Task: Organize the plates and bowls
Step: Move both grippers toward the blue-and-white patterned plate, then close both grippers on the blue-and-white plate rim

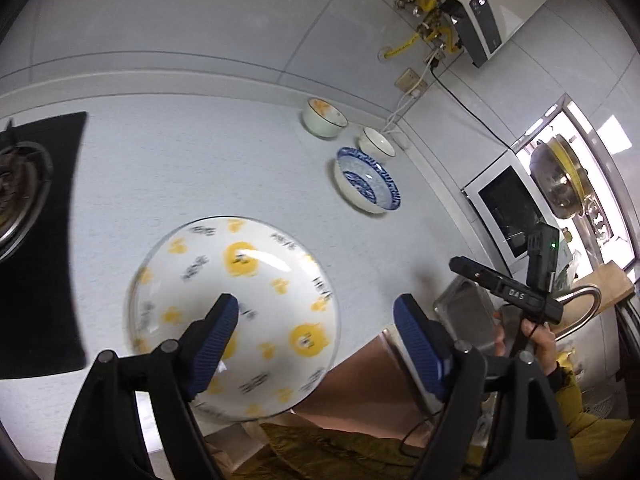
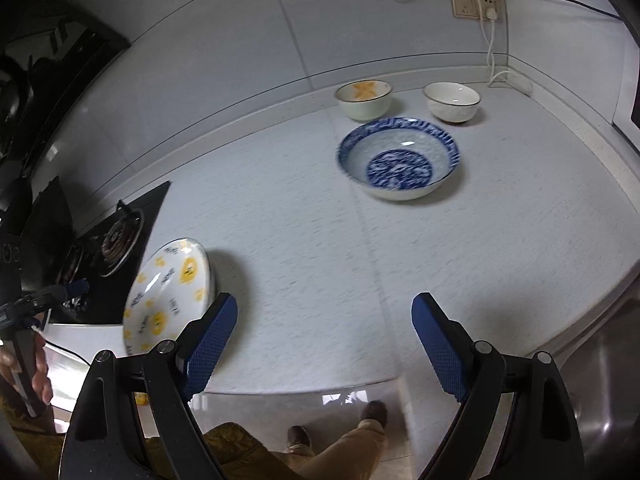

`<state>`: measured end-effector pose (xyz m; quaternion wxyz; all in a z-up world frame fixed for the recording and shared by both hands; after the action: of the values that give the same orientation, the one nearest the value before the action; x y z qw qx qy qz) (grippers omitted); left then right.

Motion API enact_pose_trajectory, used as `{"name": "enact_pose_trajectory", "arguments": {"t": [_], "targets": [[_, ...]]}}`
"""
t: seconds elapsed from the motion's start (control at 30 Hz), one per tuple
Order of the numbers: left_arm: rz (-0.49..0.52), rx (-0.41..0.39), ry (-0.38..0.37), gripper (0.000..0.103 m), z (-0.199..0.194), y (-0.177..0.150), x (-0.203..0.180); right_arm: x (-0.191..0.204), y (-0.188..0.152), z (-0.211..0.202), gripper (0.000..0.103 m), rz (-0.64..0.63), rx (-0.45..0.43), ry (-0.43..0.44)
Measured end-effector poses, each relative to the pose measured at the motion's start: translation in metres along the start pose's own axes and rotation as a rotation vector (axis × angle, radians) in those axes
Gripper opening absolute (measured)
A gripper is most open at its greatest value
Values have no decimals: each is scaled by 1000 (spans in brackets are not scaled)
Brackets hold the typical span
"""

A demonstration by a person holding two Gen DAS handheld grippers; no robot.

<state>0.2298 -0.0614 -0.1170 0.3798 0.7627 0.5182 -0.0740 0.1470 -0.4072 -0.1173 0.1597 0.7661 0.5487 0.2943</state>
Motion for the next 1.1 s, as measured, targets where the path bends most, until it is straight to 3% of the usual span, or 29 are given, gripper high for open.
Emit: {"name": "enact_pose_trajectory", "arguments": {"t": [0.27, 0.5, 0.67, 0.73, 0.8, 0.9, 1.1], "targets": [[-85, 48, 45, 80, 117, 65, -67, -94, 90, 46, 86, 36, 50, 74], [-254, 118, 118, 80, 227, 116, -61, -139, 139, 130, 86, 62, 227, 172], [-375, 151, 157, 78, 298, 139, -43, -146, 148, 171, 85, 62, 322, 244], [-406, 177, 143, 78, 319, 141, -39, -151, 151, 181, 72, 56, 335, 248], [-435, 177, 150, 78, 331, 141, -34, -155, 151, 187, 49, 60, 348, 257], [-414, 167, 172, 72, 341, 143, -32, -159, 149, 198, 26, 63, 378, 263], [-403, 214, 171, 40, 359, 147, -32, -162, 146, 205, 12, 60, 392, 249]]}}
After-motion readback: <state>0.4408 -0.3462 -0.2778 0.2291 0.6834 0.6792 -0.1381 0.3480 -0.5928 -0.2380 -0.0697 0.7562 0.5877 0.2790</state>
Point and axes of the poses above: each gripper's, at about its wrist camera, not at the fingertips, and z roughly the way its jaws point, x to its left, y to its top, the point moved 4 cm from there along z, roughly the way its jaws point, and after that the axes turned 1 degree about y, right-handed, at the moved point
